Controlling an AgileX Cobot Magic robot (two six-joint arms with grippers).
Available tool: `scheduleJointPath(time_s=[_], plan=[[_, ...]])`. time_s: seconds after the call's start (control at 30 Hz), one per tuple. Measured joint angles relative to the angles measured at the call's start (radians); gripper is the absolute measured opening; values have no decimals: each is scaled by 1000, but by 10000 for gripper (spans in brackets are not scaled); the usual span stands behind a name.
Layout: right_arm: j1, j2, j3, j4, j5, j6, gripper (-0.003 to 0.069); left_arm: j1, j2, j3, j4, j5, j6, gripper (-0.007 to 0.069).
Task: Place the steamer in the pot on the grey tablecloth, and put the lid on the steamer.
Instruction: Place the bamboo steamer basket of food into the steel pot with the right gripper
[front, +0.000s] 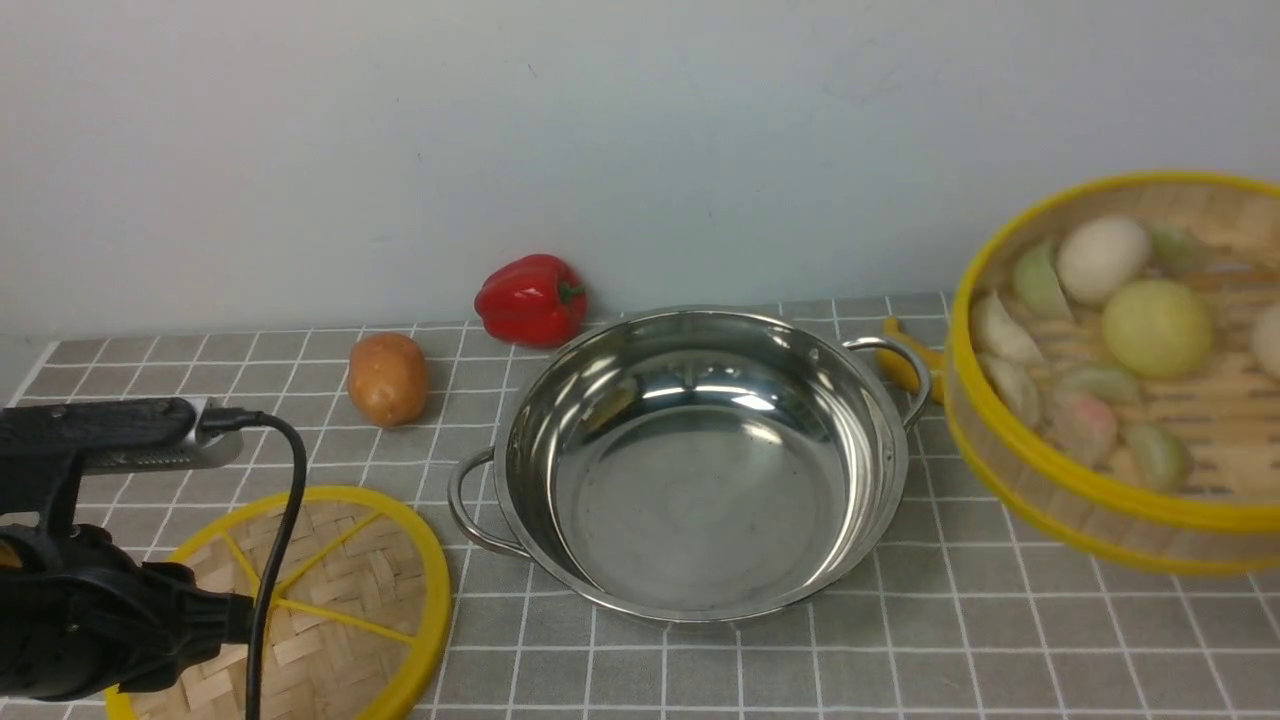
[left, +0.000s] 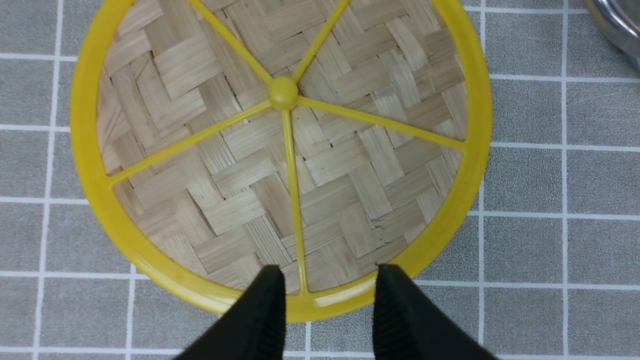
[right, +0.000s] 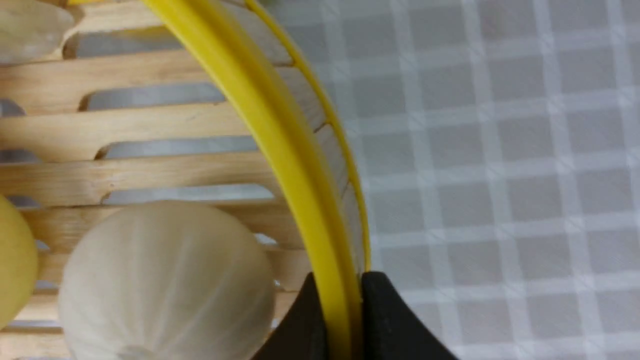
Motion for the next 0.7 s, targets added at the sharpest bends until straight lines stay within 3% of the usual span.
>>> scheduleJointPath(time_s=[0.1,0.17,0.5,0.7], plan=[[36,37,-72,79,1,-3,76,0,0,0,0,0,0,243],[110,102,-147,109,1,10,76,0,0,0,0,0,0,243],[460,494,-528,43,8,135,76,0,0,0,0,0,0,243],[532,658,-632,47,8,183,75,0,0,0,0,0,0,243]])
